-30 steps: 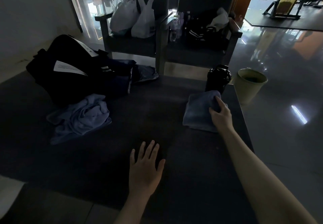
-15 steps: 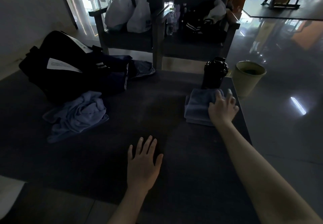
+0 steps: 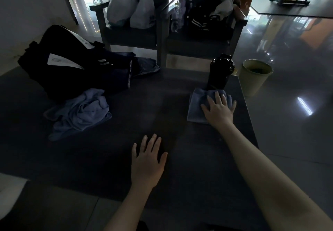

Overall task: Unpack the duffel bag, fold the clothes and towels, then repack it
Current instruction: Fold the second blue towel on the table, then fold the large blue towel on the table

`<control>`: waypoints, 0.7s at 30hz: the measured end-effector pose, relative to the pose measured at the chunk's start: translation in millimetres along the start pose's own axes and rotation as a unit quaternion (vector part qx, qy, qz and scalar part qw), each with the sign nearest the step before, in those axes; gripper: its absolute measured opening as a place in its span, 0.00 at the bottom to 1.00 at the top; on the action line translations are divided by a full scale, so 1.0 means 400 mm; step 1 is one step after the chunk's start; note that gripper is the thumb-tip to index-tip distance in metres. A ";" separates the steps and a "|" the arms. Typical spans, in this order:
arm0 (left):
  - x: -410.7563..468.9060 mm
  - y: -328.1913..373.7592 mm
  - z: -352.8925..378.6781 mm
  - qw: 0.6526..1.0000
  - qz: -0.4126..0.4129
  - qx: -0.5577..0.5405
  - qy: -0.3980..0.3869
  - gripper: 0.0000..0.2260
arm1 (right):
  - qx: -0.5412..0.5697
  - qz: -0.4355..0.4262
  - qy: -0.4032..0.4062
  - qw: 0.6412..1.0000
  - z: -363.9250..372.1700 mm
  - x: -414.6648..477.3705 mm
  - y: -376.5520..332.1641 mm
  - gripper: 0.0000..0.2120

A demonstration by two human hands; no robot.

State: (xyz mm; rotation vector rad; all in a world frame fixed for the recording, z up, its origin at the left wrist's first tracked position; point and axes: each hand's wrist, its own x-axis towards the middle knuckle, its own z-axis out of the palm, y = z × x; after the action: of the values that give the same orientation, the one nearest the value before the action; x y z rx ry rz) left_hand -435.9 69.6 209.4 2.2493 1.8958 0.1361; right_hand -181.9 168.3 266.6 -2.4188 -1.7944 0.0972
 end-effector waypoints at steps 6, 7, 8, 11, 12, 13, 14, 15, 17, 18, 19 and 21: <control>-0.001 0.000 -0.007 1.000 0.002 -0.013 -0.009 0.26 | 0.061 -0.113 0.199 0.972 0.032 -0.143 -0.059 0.16; -0.002 -0.002 -0.008 1.000 0.007 -0.015 -0.003 0.26 | 0.077 -0.124 0.192 0.971 0.047 -0.179 -0.078 0.15; -0.003 -0.004 -0.009 1.000 0.011 -0.018 0.001 0.26 | 0.100 -0.129 0.168 0.972 0.062 -0.218 -0.101 0.14; -0.008 -0.007 -0.007 0.999 0.018 -0.035 0.010 0.24 | 0.127 -0.121 0.043 0.984 0.119 -0.331 -0.162 0.18; -0.010 -0.009 -0.006 0.999 0.018 -0.045 0.015 0.23 | 0.114 -0.115 0.014 0.987 0.138 -0.356 -0.173 0.20; -0.011 -0.010 -0.006 0.998 0.019 -0.060 0.021 0.22 | 0.096 -0.108 -0.003 0.989 0.151 -0.373 -0.180 0.22; -0.010 -0.013 -0.005 0.996 0.019 -0.078 0.026 0.21 | 0.081 -0.101 -0.014 0.991 0.157 -0.382 -0.183 0.23; -0.007 -0.016 -0.007 0.994 0.019 -0.100 0.030 0.20 | 0.073 -0.096 -0.019 0.993 0.158 -0.384 -0.184 0.24; 0.004 -0.030 -0.021 0.989 0.021 -0.145 0.035 0.19 | 0.063 -0.091 -0.018 0.994 0.154 -0.386 -0.184 0.24; 0.014 -0.044 -0.033 0.987 0.028 -0.154 0.041 0.19 | 0.056 -0.091 -0.016 0.994 0.151 -0.386 -0.184 0.24; 0.027 -0.064 -0.047 0.988 0.039 -0.143 0.053 0.19 | 0.051 -0.090 -0.016 0.995 0.151 -0.386 -0.184 0.24; 0.065 -0.128 -0.080 0.991 0.036 -0.088 0.094 0.20 | 0.047 -0.089 -0.019 0.995 0.152 -0.385 -0.185 0.24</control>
State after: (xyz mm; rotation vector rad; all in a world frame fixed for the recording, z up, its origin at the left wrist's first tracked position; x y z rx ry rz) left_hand -487.2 106.3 228.7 2.2523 1.8094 0.5228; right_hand -304.8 45.9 213.1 -2.1978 -1.9653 0.2059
